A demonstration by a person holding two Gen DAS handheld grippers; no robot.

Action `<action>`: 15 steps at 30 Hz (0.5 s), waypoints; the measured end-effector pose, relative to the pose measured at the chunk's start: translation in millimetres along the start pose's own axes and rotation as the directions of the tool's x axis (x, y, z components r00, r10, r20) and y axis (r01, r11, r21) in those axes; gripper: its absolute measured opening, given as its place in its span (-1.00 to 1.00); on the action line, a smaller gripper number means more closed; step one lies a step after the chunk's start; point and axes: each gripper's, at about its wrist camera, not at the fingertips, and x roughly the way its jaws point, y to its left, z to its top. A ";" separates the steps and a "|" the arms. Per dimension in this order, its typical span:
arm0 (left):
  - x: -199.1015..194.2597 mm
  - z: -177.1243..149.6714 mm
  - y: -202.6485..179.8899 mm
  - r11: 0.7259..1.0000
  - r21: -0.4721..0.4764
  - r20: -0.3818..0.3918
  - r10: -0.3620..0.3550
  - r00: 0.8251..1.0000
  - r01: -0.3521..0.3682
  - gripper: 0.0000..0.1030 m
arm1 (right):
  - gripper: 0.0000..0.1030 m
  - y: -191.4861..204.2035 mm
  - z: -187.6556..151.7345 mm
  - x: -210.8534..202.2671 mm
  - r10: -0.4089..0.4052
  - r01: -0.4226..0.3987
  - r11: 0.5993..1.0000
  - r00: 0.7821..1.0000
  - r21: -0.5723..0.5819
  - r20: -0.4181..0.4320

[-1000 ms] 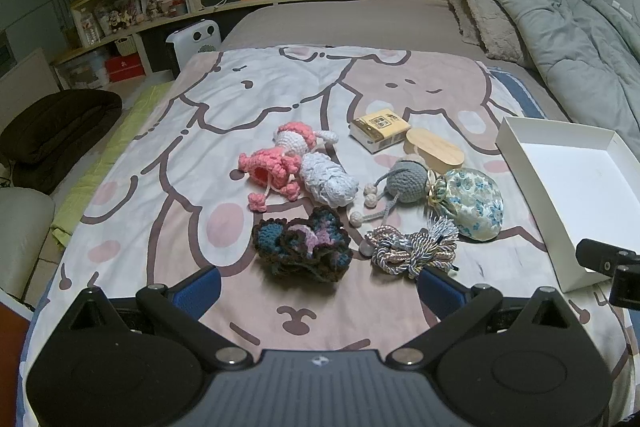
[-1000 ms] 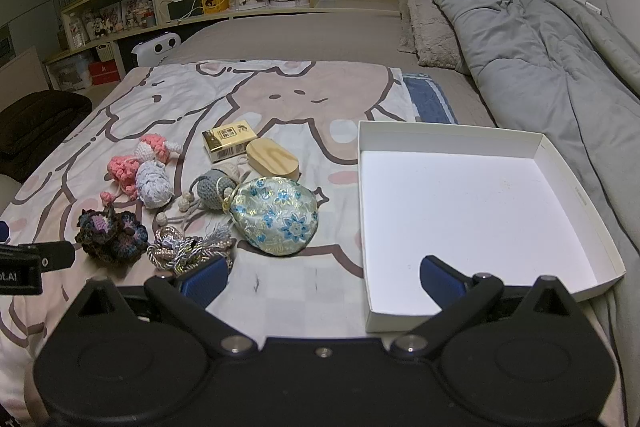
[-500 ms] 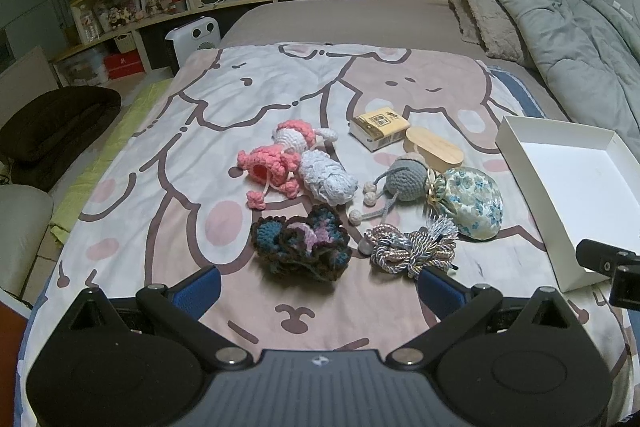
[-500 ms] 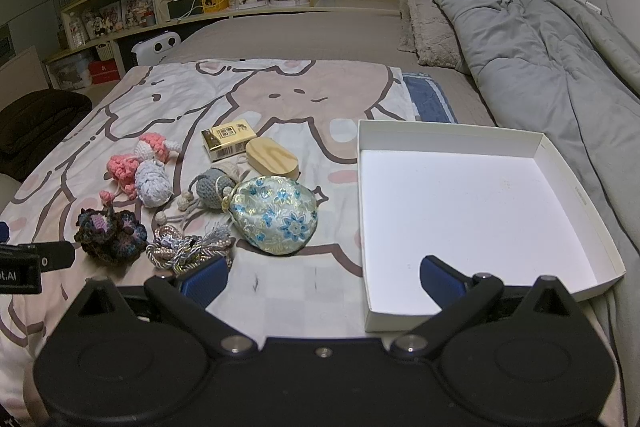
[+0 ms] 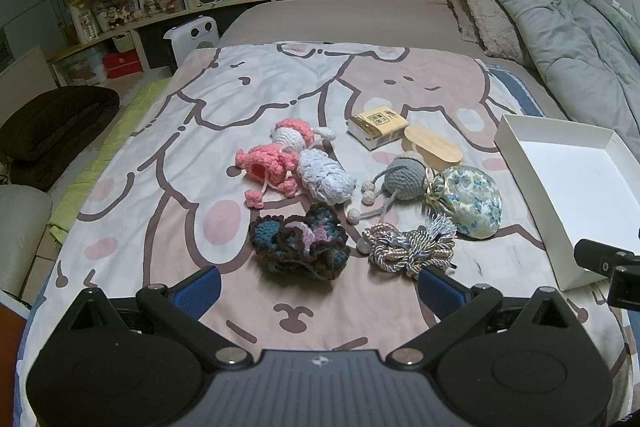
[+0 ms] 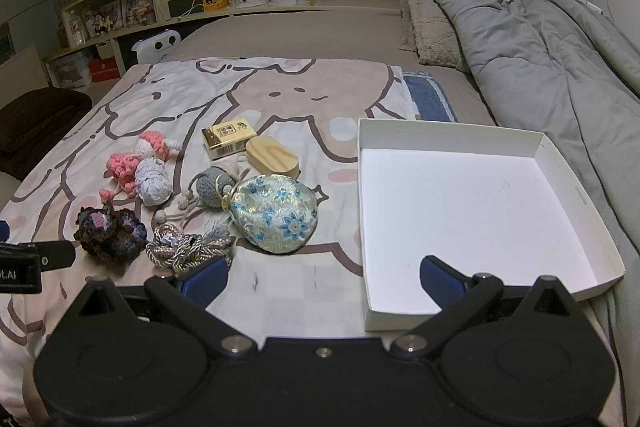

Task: Organize objects
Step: 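Move both tools toward the crochet flower and braided cord bundle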

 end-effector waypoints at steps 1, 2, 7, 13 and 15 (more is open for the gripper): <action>0.0 0.0 0.0 1.000 0.000 0.000 0.000 1.000 0.000 1.00 | 1.00 0.0 0.1 0.0 0.000 0.000 1.000 1.000 0.000 0.000; -0.1 0.0 -0.1 1.000 -0.001 0.000 0.000 1.000 0.000 1.00 | 1.00 0.0 0.4 0.0 0.000 0.000 1.000 1.000 0.000 0.000; -0.1 -0.1 -0.7 1.000 0.000 0.000 -0.001 1.000 0.001 1.00 | 1.00 0.0 0.4 0.0 0.000 0.000 1.000 1.000 0.000 -0.001; -0.5 -0.1 -3.0 1.000 0.002 -0.001 -0.003 1.000 0.003 1.00 | 1.00 -0.2 0.0 -0.2 0.000 0.000 1.000 1.000 0.000 -0.002; -0.4 0.1 -2.7 1.000 0.001 -0.002 -0.002 1.000 0.002 1.00 | 1.00 -0.1 -0.1 -0.2 0.000 0.000 1.000 1.000 0.000 -0.002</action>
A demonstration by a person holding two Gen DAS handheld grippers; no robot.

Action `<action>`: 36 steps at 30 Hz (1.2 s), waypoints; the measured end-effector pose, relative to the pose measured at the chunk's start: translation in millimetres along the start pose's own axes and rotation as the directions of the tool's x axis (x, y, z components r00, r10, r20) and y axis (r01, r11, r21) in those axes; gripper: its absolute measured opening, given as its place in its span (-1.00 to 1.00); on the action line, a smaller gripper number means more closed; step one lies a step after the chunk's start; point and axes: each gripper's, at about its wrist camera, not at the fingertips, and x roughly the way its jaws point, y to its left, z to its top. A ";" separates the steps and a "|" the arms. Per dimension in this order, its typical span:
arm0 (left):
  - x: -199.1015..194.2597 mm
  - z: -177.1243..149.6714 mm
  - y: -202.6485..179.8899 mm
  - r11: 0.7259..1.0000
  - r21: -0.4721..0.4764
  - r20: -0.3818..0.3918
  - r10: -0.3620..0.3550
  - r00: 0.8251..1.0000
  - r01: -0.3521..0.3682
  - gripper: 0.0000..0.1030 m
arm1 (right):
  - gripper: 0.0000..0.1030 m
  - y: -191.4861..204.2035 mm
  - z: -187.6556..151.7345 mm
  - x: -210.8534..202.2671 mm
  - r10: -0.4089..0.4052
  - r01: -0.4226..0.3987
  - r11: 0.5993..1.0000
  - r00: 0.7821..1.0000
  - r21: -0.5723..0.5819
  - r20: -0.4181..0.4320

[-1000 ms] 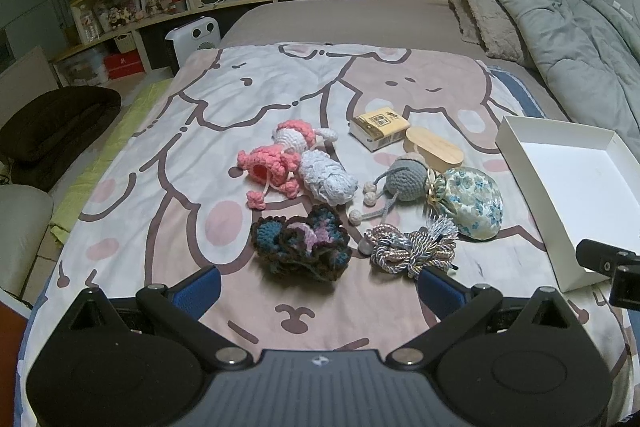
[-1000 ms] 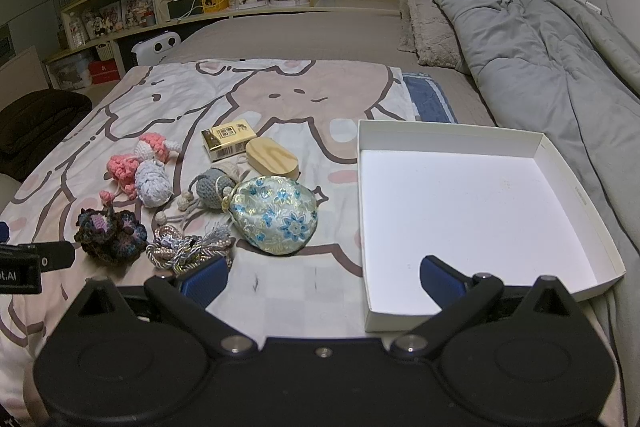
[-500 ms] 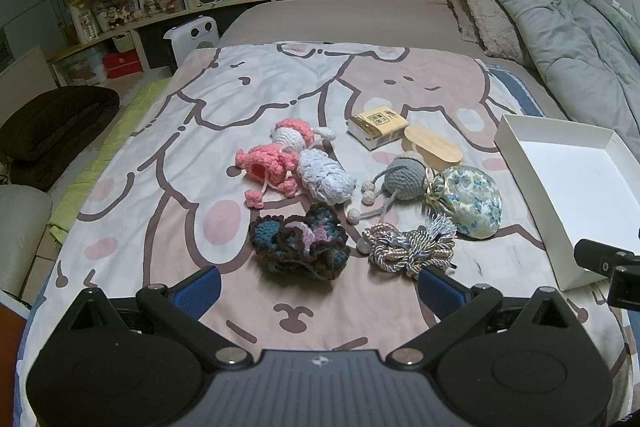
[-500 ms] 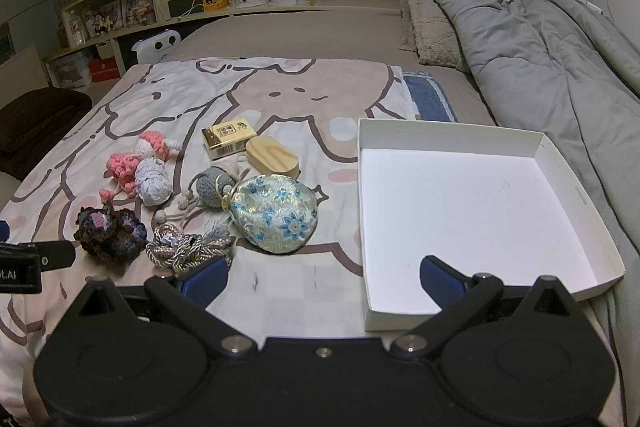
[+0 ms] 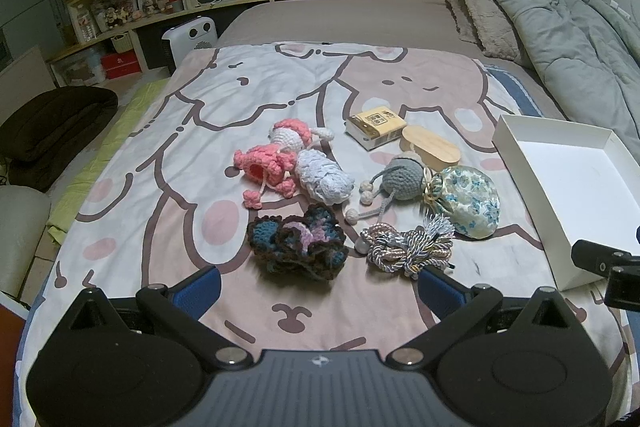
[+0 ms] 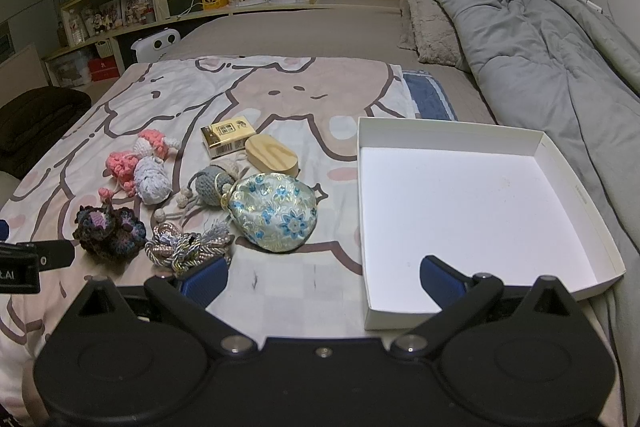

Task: Organize objects
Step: 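Move both tools toward the crochet flower and braided cord bundle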

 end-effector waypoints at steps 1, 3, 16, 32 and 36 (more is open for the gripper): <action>0.2 0.2 0.5 1.000 0.000 0.000 0.000 1.000 0.000 1.00 | 1.00 -0.1 -0.2 -0.1 0.000 0.000 1.000 1.000 0.000 0.000; 0.2 0.1 0.5 1.000 0.000 0.000 0.000 1.000 0.000 1.00 | 1.00 0.1 0.1 -0.1 0.000 0.000 1.000 1.000 0.001 -0.001; 0.2 -0.1 -1.5 1.000 0.001 -0.002 -0.005 1.000 0.005 1.00 | 1.00 -0.5 -1.2 0.1 -0.002 0.002 1.000 1.000 -0.003 -0.002; 0.3 17.7 15.6 0.999 -0.040 0.040 0.028 0.999 -0.027 1.00 | 1.00 5.1 10.7 5.1 0.007 -0.007 1.000 0.999 0.008 0.040; 6.1 26.9 25.8 0.996 -0.068 0.047 0.057 0.997 -0.054 1.00 | 1.00 7.0 16.7 10.2 0.028 -0.030 0.999 0.998 0.045 0.055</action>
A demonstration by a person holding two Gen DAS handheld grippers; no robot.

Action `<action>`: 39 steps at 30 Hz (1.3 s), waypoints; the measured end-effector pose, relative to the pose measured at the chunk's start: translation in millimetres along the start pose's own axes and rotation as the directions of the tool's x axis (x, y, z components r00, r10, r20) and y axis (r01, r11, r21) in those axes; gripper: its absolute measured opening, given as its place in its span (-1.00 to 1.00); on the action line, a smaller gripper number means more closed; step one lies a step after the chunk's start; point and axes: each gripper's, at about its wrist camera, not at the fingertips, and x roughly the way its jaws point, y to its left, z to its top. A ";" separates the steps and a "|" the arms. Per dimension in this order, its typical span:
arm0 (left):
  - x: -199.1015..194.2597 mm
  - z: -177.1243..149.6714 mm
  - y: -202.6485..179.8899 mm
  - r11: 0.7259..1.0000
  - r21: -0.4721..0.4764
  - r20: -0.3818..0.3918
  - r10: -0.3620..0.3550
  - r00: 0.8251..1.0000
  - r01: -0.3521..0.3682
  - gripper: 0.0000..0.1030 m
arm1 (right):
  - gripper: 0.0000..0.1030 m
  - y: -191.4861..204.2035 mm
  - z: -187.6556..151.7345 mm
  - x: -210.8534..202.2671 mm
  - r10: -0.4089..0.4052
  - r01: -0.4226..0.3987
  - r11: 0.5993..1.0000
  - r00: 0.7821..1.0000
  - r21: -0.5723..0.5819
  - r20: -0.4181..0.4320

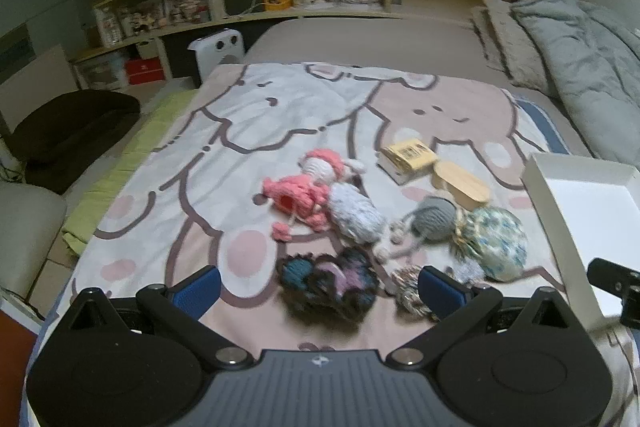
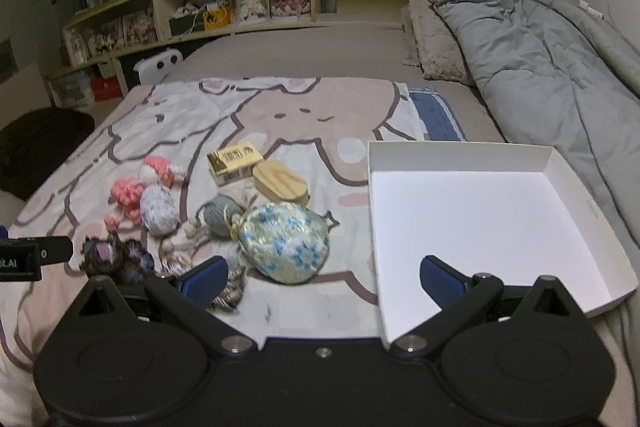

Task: Organize objects
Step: 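Move both tools toward the crochet flower and braided cord bundle, then grasp the dark crochet flower with the left tool while the right tool grasps the braided cord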

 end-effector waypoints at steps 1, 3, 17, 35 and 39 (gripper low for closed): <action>2.1 1.5 1.6 1.000 -0.005 0.000 0.005 1.000 -0.005 1.00 | 1.00 1.2 1.7 2.1 0.007 -0.007 1.000 1.000 0.009 0.000; 7.8 6.5 6.3 1.000 -0.018 -0.004 0.017 1.000 -0.017 1.00 | 1.00 5.8 5.6 6.5 0.017 -0.017 1.000 1.000 0.018 0.001; 59.1 22.9 27.5 0.997 -0.070 -0.092 -0.022 0.996 0.015 1.00 | 1.00 37.5 11.0 46.7 0.080 -0.078 0.996 0.996 0.044 -0.038; 101.3 14.2 24.2 0.999 -0.005 -0.201 -0.035 0.979 0.035 1.00 | 1.00 75.0 -26.2 116.9 0.185 -0.156 0.974 0.965 0.164 -0.183; 103.5 13.3 21.5 0.999 -0.004 -0.224 -0.054 0.973 0.054 1.00 | 1.00 79.4 -31.9 133.1 0.177 -0.142 0.976 0.960 0.164 -0.219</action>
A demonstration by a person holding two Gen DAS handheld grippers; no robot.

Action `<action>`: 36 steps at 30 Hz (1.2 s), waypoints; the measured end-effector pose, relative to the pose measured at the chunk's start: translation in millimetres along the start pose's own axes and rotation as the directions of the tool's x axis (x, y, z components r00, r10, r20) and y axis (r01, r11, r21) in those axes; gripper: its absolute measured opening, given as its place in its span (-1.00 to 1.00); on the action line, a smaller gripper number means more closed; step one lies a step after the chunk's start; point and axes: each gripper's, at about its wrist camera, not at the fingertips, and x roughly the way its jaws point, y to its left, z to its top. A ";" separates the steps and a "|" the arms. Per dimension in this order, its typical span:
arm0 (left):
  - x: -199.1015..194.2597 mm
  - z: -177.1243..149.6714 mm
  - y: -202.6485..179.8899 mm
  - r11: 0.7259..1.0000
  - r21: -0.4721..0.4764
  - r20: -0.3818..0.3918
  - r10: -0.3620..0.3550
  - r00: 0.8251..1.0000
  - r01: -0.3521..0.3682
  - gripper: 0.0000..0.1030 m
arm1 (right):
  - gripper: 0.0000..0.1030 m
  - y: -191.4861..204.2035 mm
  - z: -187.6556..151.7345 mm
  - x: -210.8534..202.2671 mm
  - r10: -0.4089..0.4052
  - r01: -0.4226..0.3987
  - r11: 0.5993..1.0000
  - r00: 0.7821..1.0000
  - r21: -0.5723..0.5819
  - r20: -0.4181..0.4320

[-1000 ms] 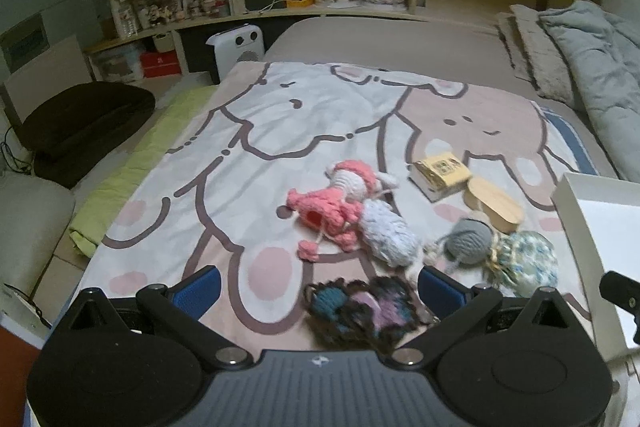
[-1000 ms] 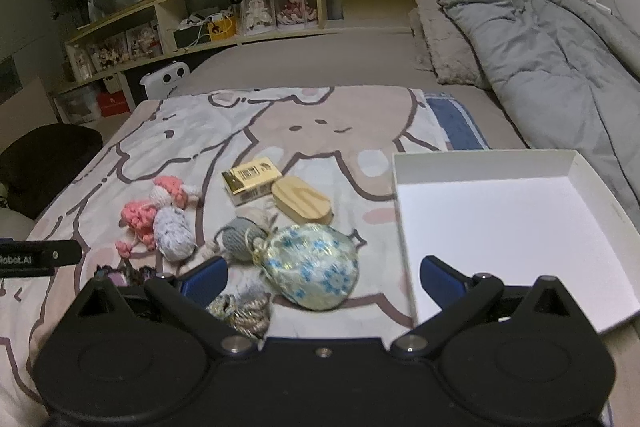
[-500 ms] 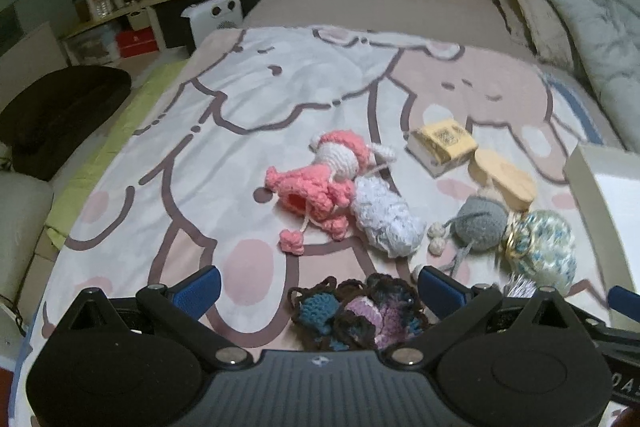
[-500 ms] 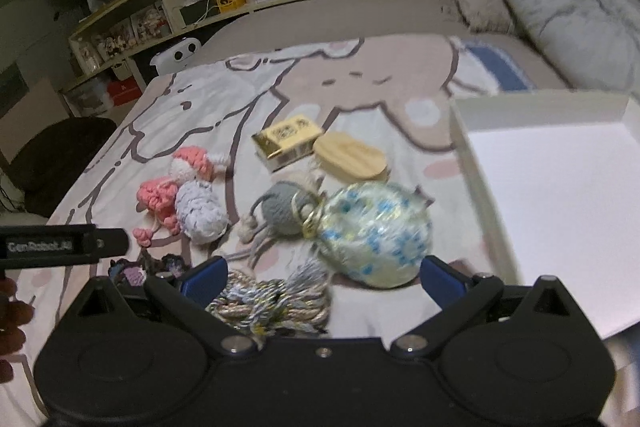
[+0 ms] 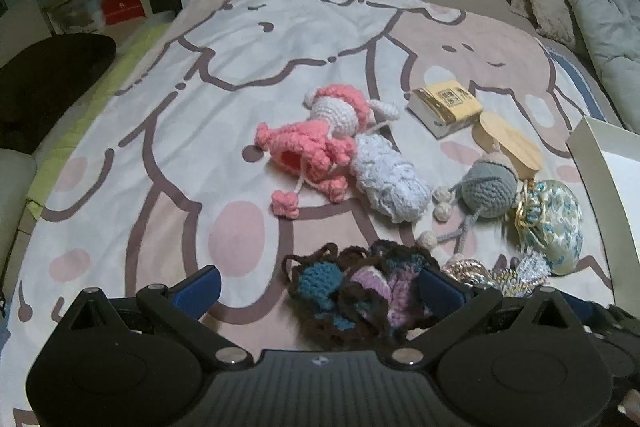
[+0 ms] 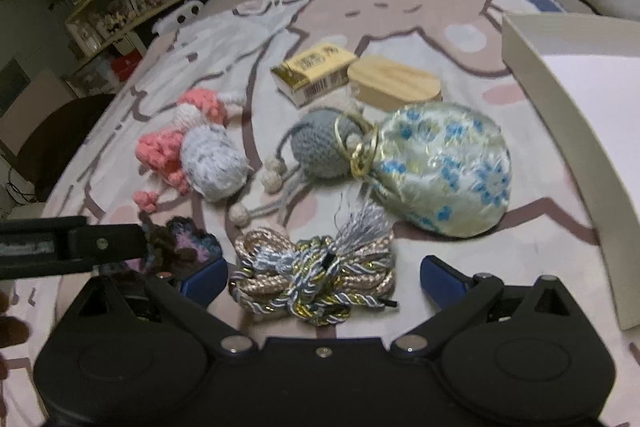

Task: Organize objects
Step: 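Grasp the dark crochet flower with the left tool while the right tool grasps the braided cord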

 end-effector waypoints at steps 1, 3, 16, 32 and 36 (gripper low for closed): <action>0.9 -0.2 -0.7 1.000 -0.002 -0.008 -0.012 1.000 0.011 1.00 | 1.00 -0.1 -0.6 3.2 0.008 -0.008 1.000 1.000 -0.004 -0.003; 2.1 -1.3 -1.7 0.999 -0.004 -0.009 -0.034 0.999 0.034 1.00 | 1.00 0.8 -1.0 6.9 0.008 -0.008 1.000 1.000 -0.025 0.004; 14.3 -8.2 -10.7 0.995 0.031 -0.036 -0.092 0.995 0.093 0.77 | 0.62 -5.7 -2.8 -22.6 -0.026 0.021 0.988 0.999 -0.153 -0.036; 29.6 -15.8 -15.6 0.994 0.065 -0.097 -0.079 0.992 0.085 0.13 | 0.61 -19.1 -1.7 -25.4 -0.034 0.025 0.988 0.998 -0.155 -0.053; 23.4 -14.1 -14.7 0.995 0.060 -0.075 -0.073 0.994 0.078 0.06 | 0.61 -14.7 2.1 -35.3 -0.013 0.012 0.982 1.000 -0.190 -0.004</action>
